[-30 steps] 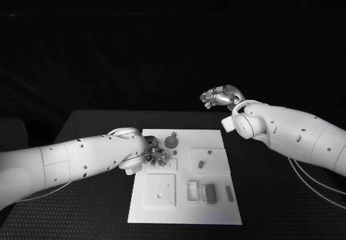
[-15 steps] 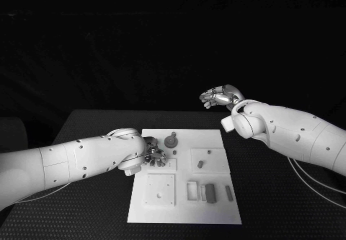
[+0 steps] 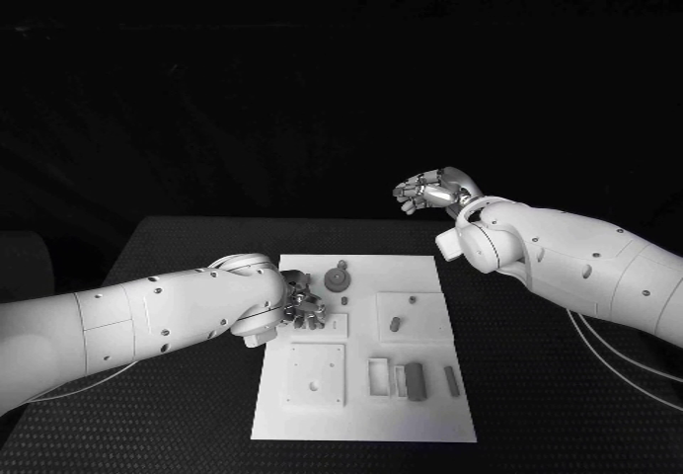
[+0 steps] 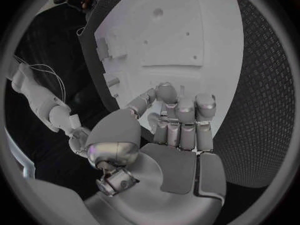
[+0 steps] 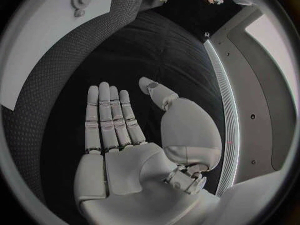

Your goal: Assemble the parts on the task board

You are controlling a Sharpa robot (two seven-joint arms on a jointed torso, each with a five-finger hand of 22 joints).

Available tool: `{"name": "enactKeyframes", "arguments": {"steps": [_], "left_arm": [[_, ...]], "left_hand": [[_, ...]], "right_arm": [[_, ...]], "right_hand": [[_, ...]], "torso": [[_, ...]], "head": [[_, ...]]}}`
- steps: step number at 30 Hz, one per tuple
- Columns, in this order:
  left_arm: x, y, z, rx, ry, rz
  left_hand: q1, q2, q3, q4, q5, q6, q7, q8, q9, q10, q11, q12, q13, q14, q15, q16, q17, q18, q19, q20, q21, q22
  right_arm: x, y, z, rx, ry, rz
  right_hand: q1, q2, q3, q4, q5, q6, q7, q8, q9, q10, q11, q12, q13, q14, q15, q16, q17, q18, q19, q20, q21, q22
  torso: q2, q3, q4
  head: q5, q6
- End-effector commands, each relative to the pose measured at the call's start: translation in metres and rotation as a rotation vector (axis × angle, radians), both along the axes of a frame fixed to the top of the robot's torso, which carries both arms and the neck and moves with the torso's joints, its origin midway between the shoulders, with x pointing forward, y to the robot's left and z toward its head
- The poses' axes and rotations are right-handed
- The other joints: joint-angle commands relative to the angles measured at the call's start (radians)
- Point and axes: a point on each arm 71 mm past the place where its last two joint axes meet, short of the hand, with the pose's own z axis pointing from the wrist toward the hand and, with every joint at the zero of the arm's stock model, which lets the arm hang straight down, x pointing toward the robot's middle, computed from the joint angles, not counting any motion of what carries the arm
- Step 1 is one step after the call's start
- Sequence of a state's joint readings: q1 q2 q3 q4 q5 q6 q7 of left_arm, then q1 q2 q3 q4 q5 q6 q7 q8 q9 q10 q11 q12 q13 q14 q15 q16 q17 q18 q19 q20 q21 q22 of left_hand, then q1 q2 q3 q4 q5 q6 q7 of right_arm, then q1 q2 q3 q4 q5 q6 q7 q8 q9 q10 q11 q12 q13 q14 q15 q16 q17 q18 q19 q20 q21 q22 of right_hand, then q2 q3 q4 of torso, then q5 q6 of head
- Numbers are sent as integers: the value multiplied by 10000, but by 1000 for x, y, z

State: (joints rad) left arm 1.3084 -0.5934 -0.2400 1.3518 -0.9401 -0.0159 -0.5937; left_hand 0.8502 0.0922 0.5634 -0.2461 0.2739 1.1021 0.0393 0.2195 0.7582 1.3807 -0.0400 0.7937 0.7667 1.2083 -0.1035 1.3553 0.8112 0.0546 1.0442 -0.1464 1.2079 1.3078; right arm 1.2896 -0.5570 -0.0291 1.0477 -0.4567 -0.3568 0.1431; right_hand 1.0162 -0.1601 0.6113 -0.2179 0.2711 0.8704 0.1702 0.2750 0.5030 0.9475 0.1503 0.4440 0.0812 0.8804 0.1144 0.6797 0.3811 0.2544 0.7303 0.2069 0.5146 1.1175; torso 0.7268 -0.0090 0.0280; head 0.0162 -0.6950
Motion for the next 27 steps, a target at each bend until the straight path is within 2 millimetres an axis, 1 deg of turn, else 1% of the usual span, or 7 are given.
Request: {"name": "enactKeyframes", "arguments": {"steps": [1,5,9,16,27], "left_arm": [[-1,-1,0,75,74,-111],[-1,-1,-1,106,90,-157],[-1,-2,-1,145,139,-229],[-1,-3,-1,220,172,-316],[-1,-7,-2,471,-41,-586]], "left_hand": [[170,188,112,-83,59,-33,-7,44,15,291,-354,49,13,785,-799,48,16,593,198,-1245,32,212],[169,187,114,-84,56,-33,-6,41,14,288,-353,51,17,783,-798,47,19,595,194,-1244,38,212],[172,188,118,-87,55,-34,-5,38,12,286,-352,53,21,782,-798,46,22,598,192,-1245,43,212],[172,188,119,-88,55,-34,-5,37,12,286,-352,53,22,782,-798,46,23,599,191,-1245,44,212],[181,189,130,-101,63,-34,-3,29,9,281,-351,60,34,780,-797,45,32,610,184,-1248,63,212]], "right_arm": [[0,2,0,-32,-20,185],[0,2,0,-28,-17,197],[0,2,0,-26,-9,210],[-1,3,0,-18,-2,231],[-1,4,0,-4,5,281]], "right_hand": [[12,119,-65,6,55,-25,25,-22,-12,12,51,-64,-11,-33,52,-49,-6,59,-68,2,-65,-1],[10,122,-67,7,57,-25,25,-23,-13,14,52,-66,-13,-34,53,-52,-5,59,-71,3,-68,0],[10,125,-70,8,59,-25,25,-23,-14,15,52,-67,-15,-35,55,-55,-4,60,-73,4,-71,1],[10,125,-70,8,59,-25,25,-23,-14,15,52,-67,-15,-35,55,-55,-4,60,-73,4,-71,1],[6,147,-74,18,67,-26,31,-24,-17,20,52,-71,-21,-39,58,-66,-2,62,-78,9,-80,4]], "torso": [[2,-3,1],[2,-10,-5],[2,-12,-2],[2,-6,0],[3,-6,-4]], "head": [[11,7],[15,12],[20,-13],[14,-19],[23,-79]]}}
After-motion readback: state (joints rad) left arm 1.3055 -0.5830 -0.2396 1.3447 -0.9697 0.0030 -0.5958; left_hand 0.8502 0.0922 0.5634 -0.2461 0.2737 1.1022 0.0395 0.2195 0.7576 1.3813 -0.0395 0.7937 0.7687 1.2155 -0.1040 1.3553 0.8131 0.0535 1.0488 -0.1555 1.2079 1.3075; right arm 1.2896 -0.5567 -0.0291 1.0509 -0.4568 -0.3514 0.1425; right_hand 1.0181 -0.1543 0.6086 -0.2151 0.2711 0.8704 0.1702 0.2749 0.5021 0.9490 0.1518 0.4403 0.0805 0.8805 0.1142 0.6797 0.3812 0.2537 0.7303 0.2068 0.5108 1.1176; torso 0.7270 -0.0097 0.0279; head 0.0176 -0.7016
